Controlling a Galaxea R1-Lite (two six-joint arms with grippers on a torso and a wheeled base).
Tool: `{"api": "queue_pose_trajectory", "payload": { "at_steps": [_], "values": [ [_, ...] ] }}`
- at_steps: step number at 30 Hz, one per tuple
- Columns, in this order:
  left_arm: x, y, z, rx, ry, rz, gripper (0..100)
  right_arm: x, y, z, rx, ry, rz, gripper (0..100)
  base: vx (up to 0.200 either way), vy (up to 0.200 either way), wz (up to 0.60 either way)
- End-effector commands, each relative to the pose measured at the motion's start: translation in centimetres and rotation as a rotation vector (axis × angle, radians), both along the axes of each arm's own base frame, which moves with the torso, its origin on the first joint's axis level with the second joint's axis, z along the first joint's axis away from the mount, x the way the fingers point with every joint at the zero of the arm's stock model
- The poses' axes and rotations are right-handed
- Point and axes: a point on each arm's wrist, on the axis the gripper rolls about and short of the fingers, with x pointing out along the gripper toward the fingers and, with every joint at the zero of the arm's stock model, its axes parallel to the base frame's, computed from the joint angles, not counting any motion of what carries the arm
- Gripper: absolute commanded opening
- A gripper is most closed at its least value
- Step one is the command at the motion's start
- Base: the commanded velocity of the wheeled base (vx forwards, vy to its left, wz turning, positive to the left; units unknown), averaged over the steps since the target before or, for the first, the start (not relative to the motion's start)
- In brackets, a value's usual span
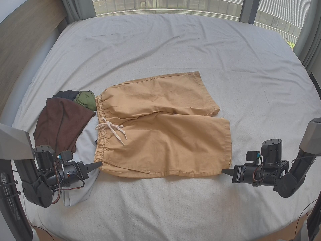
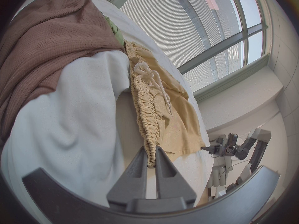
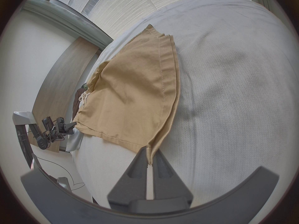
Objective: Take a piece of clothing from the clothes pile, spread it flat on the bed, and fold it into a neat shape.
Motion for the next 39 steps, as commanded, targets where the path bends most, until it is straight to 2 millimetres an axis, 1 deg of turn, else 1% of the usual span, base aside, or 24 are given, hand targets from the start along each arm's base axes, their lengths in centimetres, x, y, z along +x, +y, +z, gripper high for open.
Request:
{"api": "queue_pose_trajectory", "payload": {
  "at_steps": [1,5,8,10,13,18,19,28,35,36,39],
  "values": [
    [-0.6,0.7,-1.2,0.055,0.031,0.001,0,-0.8,-0.2,0.2,-0.019,-0.006,0.014,0,0.0,0.0,0.0],
    [-0.7,1.2,-2.1,0.085,0.045,0.004,0,-1.4,-0.4,-0.2,-0.046,0.013,0.031,0,0.0,0.0,0.0],
    [-0.7,1.3,-3.3,0.124,0.055,-0.007,0,-1.9,-0.5,-0.7,-0.084,0.048,0.052,0,0.0,0.0,0.0],
    [-0.8,1.4,-4.1,0.153,0.06,-0.015,0,-2.2,-0.6,-0.7,-0.095,0.059,0.058,0,0.0,0.0,0.0],
    [-1.1,1.4,-4.6,0.178,0.063,-0.03,0,-2.4,-0.6,-0.6,-0.095,0.059,0.06,0,0.0,0.0,0.0],
    [-1.7,1.3,-4.6,0.18,0.076,-0.037,0,-2.7,-0.7,-0.9,-0.101,0.075,0.064,0,0.0,0.0,0.0],
    [-2.1,1.2,-4.6,0.178,0.086,-0.041,0,-2.7,-0.7,-0.9,-0.112,0.07,0.073,0,0.0,0.0,0.0],
    [-2.3,1.1,-4.8,0.179,0.097,-0.047,0,-2.8,-0.7,-0.9,-0.116,0.068,0.075,0,0.0,0.0,0.0],
    [-1.8,0.7,-5.0,0.175,0.069,-0.063,0,-2.7,-0.7,-0.9,-0.112,0.063,0.073,0,0.0,0.0,0.0],
    [-1.5,0.8,-5.0,0.178,0.035,-0.064,0,-2.7,-0.8,-0.7,-0.111,0.059,0.072,0,0.0,0.0,0.0],
    [-1.2,0.8,-4.6,0.176,0.011,-0.062,0,-2.8,-0.9,-0.7,-0.104,0.06,0.079,0,0.0,0.0,0.0]
  ]
}}
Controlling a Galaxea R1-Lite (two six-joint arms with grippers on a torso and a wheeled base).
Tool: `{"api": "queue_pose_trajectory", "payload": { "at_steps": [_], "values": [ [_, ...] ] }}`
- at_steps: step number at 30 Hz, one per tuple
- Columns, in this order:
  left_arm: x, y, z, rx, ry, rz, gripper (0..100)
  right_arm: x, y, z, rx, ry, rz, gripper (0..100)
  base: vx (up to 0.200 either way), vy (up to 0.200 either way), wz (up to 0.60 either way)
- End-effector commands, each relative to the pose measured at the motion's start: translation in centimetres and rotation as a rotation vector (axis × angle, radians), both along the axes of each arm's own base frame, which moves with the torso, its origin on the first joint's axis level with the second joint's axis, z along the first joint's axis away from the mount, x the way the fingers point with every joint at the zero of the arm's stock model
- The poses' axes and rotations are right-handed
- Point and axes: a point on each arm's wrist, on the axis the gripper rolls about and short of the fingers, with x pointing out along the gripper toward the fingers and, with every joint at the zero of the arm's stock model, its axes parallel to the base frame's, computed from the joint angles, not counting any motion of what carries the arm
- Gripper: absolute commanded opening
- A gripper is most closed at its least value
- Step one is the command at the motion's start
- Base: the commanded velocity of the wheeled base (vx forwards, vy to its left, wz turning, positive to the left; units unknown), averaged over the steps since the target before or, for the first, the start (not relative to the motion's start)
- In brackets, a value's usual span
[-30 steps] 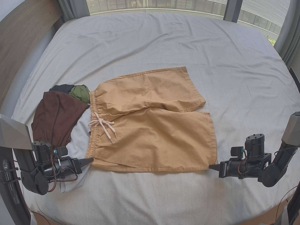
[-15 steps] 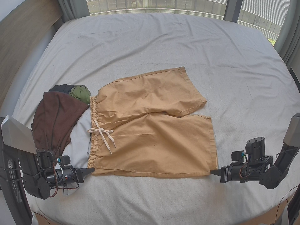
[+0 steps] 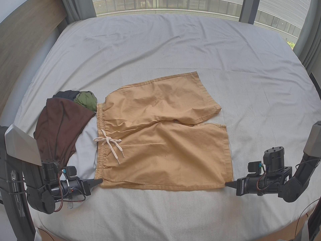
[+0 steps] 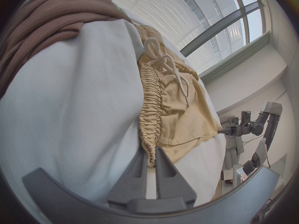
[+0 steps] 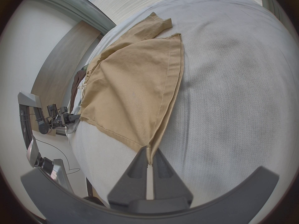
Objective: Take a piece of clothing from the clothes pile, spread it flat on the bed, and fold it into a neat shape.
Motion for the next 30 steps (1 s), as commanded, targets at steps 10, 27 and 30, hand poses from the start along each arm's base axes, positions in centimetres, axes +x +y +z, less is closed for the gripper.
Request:
{"api": "queue_pose_trajectory", "payload": {
  "at_steps": [10,27,30],
  "values": [
    [0.1,0.0,3.7,-0.061,-0.081,0.033,0,-0.8,-0.2,0.9,-0.001,-0.027,0.017,0,0.0,0.0,0.0],
    [-0.3,-0.2,6.7,-0.126,-0.147,0.008,0,-1.3,-0.2,5.0,0.073,-0.159,0.065,0,0.0,0.0,0.0],
    [0.8,-0.1,7.4,-0.14,-0.184,0.021,0,-0.7,-0.1,5.7,0.099,-0.194,0.069,0,0.0,0.0,0.0]
  ]
}}
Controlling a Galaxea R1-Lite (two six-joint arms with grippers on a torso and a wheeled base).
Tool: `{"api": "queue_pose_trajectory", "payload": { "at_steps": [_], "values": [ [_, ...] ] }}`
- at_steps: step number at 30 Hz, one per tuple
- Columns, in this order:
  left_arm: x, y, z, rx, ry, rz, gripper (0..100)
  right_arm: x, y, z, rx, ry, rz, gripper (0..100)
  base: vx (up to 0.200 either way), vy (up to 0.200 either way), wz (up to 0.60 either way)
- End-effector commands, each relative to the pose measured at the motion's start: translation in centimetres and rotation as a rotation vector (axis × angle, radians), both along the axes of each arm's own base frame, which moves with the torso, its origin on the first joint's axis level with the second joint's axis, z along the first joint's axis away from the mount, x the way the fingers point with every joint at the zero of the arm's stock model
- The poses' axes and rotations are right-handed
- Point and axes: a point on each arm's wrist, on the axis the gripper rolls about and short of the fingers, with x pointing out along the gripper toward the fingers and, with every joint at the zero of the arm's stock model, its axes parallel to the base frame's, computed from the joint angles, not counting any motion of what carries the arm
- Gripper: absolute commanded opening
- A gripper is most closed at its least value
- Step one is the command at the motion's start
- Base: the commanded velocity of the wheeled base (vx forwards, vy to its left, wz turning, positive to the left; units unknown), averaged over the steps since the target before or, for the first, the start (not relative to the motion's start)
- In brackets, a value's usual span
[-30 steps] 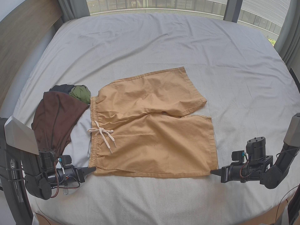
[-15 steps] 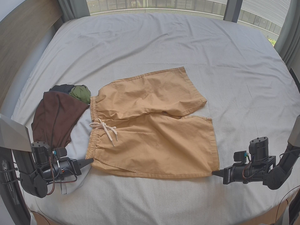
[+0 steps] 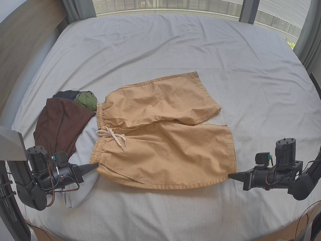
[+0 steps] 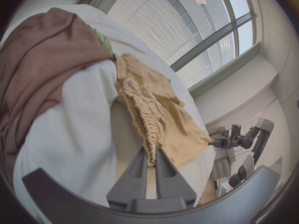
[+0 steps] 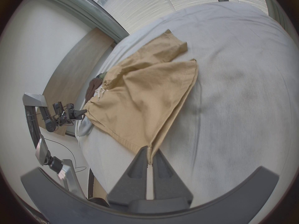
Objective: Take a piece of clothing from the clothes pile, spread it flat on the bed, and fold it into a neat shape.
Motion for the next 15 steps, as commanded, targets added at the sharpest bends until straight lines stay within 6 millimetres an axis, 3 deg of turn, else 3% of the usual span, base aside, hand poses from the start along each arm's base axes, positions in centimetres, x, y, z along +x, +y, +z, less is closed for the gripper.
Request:
{"api": "queue_pose_trajectory", "payload": {
  "at_steps": [1,8,15],
  "values": [
    [1.6,0.1,1.8,-0.018,-0.088,0.017,0,0.9,0.0,2.1,0.052,-0.086,-0.003,0,0.0,0.0,0.0],
    [2.7,0.3,3.4,-0.065,-0.133,0.034,0,1.9,0.2,3.3,0.119,-0.164,-0.027,0,0.0,0.0,0.0],
    [1.6,0.2,4.3,-0.114,-0.103,0.039,0,1.7,0.2,3.2,0.125,-0.17,-0.027,0,0.0,0.0,0.0]
  ]
}}
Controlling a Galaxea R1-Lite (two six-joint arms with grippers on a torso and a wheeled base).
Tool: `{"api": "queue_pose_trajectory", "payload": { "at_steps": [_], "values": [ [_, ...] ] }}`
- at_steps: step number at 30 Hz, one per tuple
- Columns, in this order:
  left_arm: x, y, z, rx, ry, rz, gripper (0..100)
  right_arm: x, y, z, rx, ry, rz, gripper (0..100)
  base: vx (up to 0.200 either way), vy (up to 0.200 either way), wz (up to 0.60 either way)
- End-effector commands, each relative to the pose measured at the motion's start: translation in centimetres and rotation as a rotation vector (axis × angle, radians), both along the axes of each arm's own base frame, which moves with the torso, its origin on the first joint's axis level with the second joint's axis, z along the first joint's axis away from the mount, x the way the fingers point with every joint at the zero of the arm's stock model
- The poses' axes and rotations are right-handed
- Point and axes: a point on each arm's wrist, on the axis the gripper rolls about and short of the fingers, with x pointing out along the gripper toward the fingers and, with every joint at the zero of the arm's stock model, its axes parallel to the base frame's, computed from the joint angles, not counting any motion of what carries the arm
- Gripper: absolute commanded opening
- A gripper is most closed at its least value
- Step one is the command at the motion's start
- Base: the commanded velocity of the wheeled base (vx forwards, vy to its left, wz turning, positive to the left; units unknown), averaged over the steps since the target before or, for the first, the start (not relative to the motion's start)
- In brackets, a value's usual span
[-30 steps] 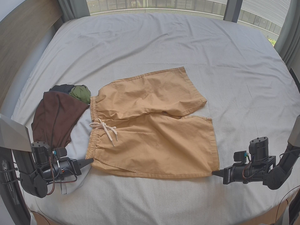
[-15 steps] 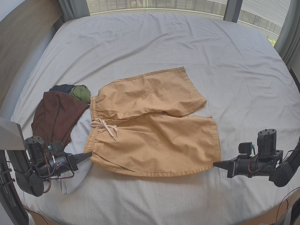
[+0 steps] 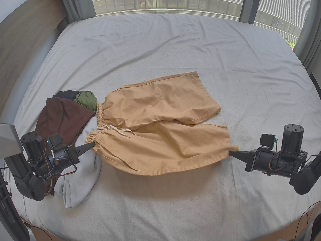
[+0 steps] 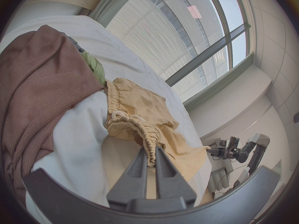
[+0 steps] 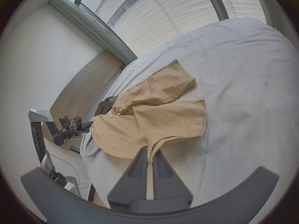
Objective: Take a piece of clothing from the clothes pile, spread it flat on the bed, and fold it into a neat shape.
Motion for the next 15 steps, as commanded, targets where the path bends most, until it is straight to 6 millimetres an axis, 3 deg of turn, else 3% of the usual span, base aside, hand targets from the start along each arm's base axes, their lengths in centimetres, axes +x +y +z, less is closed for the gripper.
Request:
{"api": "queue_pose_trajectory", "payload": {
  "at_steps": [1,15],
  "values": [
    [-1.1,0.0,0.8,-0.015,0.002,-0.004,0,-0.2,0.0,-0.2,-0.002,0.01,0.002,0,0.0,0.0,0.0],
    [-3.6,-0.3,-0.1,-0.009,0.095,-0.014,0,-2.0,-0.2,0.1,-0.031,0.094,0.018,0,0.0,0.0,0.0]
  ]
}}
